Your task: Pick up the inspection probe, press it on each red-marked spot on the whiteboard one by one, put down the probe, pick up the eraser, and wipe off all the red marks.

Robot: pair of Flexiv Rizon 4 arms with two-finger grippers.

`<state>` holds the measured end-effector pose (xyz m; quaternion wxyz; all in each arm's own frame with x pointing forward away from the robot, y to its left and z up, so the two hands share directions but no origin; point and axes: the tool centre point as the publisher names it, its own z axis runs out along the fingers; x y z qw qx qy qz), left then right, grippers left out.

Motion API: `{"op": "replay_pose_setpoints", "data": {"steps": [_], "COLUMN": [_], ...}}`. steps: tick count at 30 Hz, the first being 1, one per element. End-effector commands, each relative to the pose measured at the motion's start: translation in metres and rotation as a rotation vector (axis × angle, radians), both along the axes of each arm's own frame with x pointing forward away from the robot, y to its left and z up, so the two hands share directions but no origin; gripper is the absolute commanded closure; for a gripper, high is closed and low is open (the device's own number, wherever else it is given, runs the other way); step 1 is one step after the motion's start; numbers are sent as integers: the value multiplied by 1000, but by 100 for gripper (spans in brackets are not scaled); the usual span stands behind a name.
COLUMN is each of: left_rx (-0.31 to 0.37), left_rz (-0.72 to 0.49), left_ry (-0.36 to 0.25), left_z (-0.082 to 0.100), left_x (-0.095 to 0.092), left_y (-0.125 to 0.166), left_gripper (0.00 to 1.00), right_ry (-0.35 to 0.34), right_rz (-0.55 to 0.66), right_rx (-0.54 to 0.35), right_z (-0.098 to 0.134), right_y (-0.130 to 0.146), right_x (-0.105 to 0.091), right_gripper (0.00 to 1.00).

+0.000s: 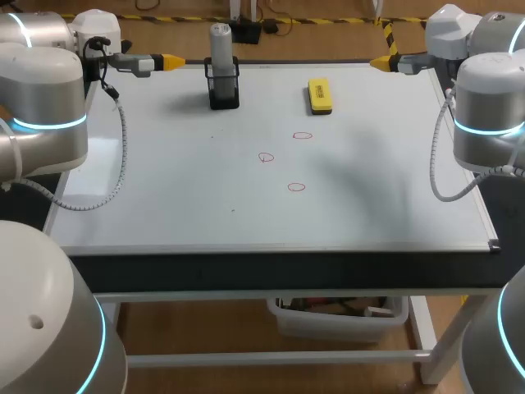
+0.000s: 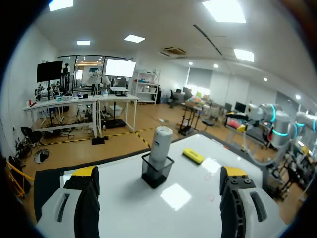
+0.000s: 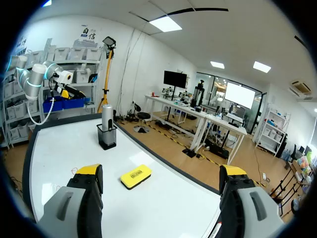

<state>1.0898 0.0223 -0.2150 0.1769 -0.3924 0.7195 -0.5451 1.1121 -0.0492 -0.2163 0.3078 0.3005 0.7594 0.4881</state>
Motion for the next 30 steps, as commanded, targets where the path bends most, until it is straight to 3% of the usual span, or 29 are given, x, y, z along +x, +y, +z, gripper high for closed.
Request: {"op": "replay_pose_setpoints", "data": {"steps": [1, 4, 7, 18, 25, 30], "left_rx": [-2, -2, 18, -14, -85, -154], "left_rz": [-1, -1, -3, -201, -327, -421], "left_ry": [-2, -2, -20, -169, -254, -269], "left_z": [-1, -1, -5, -10, -17, -29], "left_x": [0, 0, 17, 51, 64, 75], "left_y": [0, 0, -5, -38, -48, -58], "left_gripper": [0, 0, 0, 0, 0, 0], "right_ry": [0, 0, 0, 0, 0, 0], "right_rz": [1, 1, 1, 1, 1, 1], "right_rx": [0, 0, 0, 0, 0, 0], "right_z": [0, 0, 0, 0, 0, 0], "right_y": [0, 0, 0, 0, 0, 0], "right_x": [0, 0, 0, 0, 0, 0], "right_gripper": [0, 0, 0, 0, 0, 0]}}
